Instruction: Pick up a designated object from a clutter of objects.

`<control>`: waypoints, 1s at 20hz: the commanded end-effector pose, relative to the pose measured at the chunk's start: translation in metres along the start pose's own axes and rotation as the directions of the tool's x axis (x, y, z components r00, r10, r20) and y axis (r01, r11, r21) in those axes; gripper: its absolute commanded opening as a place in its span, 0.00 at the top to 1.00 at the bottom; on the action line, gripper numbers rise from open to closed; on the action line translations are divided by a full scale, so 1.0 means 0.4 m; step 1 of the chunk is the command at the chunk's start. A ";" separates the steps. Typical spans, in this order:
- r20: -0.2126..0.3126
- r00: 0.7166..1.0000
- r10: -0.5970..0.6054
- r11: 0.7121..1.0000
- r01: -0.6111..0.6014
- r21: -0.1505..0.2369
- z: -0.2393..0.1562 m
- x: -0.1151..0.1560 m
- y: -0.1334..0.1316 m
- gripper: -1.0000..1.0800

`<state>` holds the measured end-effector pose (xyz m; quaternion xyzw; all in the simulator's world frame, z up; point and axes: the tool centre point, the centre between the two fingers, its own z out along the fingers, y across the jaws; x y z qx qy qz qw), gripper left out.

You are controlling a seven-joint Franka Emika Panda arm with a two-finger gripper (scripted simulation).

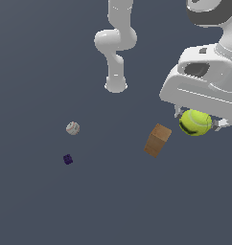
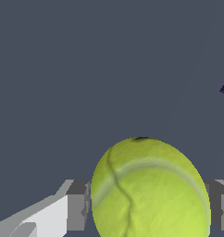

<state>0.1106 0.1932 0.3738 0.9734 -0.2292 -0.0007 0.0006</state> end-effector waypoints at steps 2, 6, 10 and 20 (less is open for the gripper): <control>-0.001 1.000 0.001 1.000 -0.001 0.001 -0.030 -0.003 -0.040 1.00; -0.001 1.000 0.000 1.000 0.000 0.001 -0.056 -0.006 -0.079 1.00; -0.001 1.000 0.000 1.000 0.000 0.001 -0.077 -0.007 -0.110 1.00; -0.001 1.000 0.000 1.000 0.000 0.002 -0.103 -0.008 -0.148 1.00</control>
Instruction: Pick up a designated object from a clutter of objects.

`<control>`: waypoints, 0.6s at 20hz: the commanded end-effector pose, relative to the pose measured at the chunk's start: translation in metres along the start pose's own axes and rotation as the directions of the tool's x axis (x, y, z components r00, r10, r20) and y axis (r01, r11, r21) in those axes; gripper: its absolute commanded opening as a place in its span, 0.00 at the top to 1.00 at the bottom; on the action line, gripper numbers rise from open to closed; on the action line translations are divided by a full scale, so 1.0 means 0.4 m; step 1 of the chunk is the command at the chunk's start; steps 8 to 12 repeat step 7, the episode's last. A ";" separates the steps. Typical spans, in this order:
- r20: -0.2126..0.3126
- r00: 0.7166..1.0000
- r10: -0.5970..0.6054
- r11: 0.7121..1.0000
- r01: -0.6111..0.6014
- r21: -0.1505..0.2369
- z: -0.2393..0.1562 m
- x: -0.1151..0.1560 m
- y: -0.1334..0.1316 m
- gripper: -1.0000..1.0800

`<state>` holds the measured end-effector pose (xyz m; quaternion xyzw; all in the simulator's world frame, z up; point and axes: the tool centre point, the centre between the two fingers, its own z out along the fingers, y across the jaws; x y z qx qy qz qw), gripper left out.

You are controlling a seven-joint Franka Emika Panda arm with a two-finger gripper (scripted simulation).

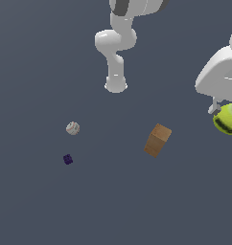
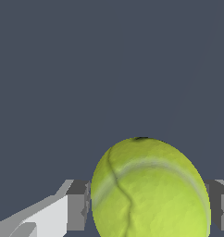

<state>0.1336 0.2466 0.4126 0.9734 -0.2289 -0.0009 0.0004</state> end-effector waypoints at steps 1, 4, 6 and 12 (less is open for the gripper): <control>-0.001 1.000 0.000 1.000 0.000 0.001 -0.007 0.001 -0.005 1.00; -0.001 1.000 0.000 1.000 0.000 0.001 -0.009 0.001 -0.008 1.00; -0.001 1.000 0.000 1.000 0.000 0.001 -0.009 0.001 -0.009 1.00; -0.001 1.000 0.000 1.000 0.000 0.001 -0.010 0.002 -0.009 1.00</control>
